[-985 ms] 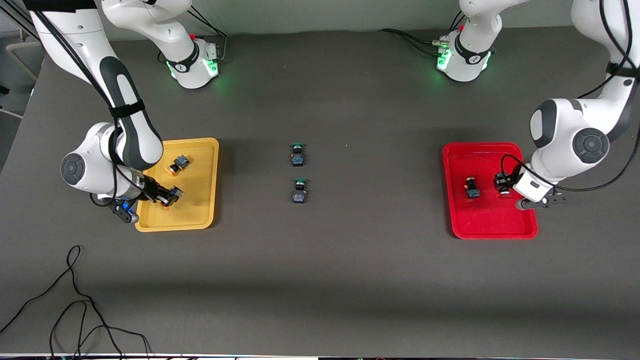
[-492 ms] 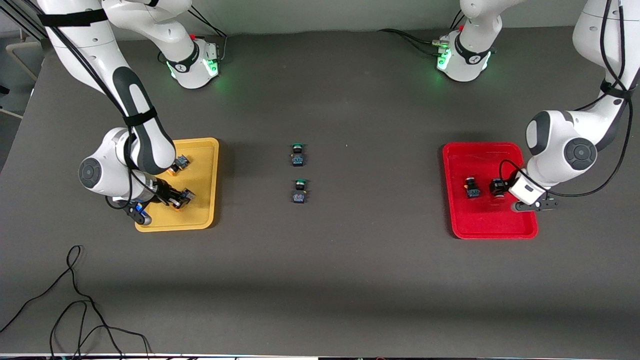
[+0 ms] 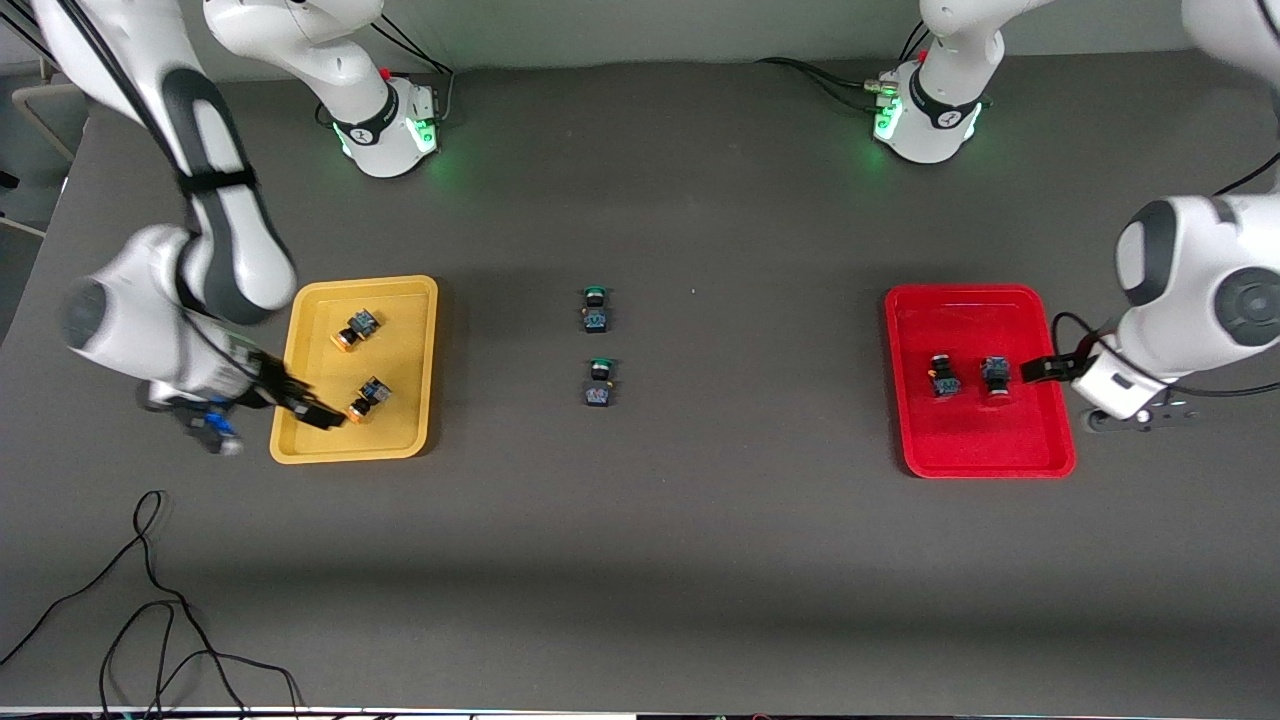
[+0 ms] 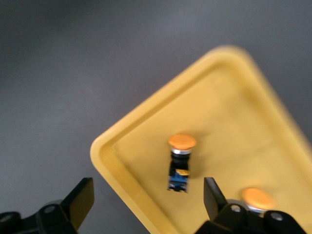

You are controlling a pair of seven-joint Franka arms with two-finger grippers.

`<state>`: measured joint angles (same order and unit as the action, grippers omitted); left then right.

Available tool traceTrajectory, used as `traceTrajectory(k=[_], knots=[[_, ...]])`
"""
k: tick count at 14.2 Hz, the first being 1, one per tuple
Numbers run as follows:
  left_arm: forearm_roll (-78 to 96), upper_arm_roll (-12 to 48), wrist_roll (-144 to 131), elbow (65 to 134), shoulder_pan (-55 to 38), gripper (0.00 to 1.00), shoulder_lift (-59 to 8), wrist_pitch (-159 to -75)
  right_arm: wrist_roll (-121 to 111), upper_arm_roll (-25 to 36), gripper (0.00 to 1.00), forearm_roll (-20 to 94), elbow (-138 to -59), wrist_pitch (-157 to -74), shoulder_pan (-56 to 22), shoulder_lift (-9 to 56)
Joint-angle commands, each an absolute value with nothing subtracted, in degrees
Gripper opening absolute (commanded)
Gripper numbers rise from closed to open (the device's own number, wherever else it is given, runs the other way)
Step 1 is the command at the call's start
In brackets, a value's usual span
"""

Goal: Place red and yellow buttons in trays
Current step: 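Open both grippers and lift them away from the trays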

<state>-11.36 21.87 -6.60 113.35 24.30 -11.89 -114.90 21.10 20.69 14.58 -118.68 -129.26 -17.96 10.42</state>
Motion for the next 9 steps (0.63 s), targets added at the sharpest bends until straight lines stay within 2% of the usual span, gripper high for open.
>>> traceTrajectory(k=[1,3,6,9], knots=[[-6.44,22.59,-1.69,103.92,24.26,1.00,-9.85,-100.78,20.04,20.83,1.00,6.09,-116.03,-120.28,-17.93,1.78],[-4.92,22.59,-0.97,100.38,24.26,1.00,-8.10,-94.59,19.17,20.13,1.00,2.48,-114.09,-114.02,-17.58,-3.05],[-0.99,21.98,-0.97,100.20,22.78,1.00,-2.92,-93.69,10.93,15.93,1.00,0.97,-113.82,-110.40,-14.26,-10.70],[0.09,11.37,-1.67,98.89,9.19,1.00,-0.97,-90.89,7.74,11.52,1.00,0.53,-109.36,-105.58,-11.61,-12.31]])
